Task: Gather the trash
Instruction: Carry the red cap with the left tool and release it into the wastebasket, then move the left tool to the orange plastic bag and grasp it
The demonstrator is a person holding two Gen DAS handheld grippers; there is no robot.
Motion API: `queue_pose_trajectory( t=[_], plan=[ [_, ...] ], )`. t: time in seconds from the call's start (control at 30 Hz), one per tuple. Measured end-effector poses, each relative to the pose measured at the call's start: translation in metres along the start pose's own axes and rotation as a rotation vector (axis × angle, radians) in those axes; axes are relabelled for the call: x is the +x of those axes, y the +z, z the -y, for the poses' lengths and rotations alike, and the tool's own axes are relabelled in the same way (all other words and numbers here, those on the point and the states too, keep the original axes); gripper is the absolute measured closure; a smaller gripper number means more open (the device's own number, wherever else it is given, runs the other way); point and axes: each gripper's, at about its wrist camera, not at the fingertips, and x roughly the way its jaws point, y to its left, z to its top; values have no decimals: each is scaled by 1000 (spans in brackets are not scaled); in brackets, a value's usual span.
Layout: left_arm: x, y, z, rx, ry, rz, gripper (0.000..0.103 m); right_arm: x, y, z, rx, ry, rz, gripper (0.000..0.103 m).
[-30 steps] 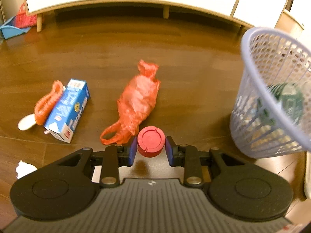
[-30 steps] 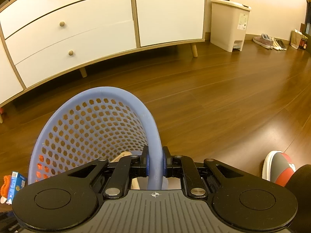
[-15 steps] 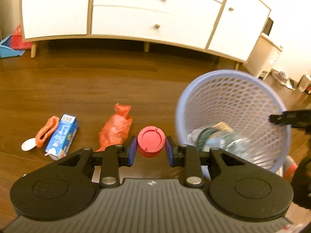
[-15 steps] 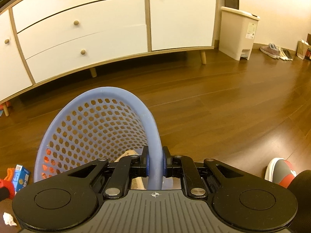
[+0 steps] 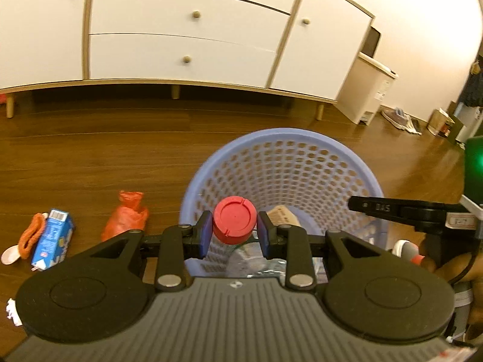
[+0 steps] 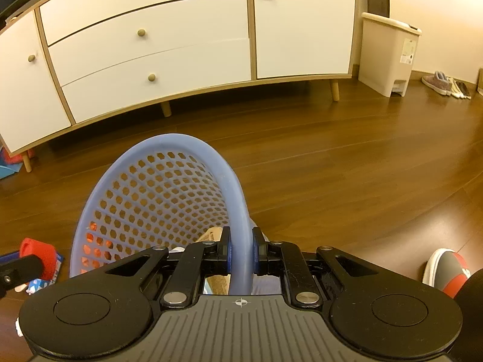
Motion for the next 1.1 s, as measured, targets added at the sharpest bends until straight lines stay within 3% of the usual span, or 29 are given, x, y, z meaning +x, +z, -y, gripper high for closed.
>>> queue_pose_trajectory(
  t=[0.7, 0.77, 0.83, 1.1],
  plan=[
    [58, 10, 35, 14, -142, -74, 77, 0, -6, 4, 25, 7, -7, 94],
    [62, 11, 36, 19, -153, -80, 74, 1, -5, 6, 26, 5, -8, 94],
    [64, 12, 39, 34, -155, -83, 65, 1, -5, 6, 30, 3, -10, 94],
    [62, 12, 33, 36, -135, -80, 63, -2, -8, 10, 48, 1, -14, 94]
  ],
)
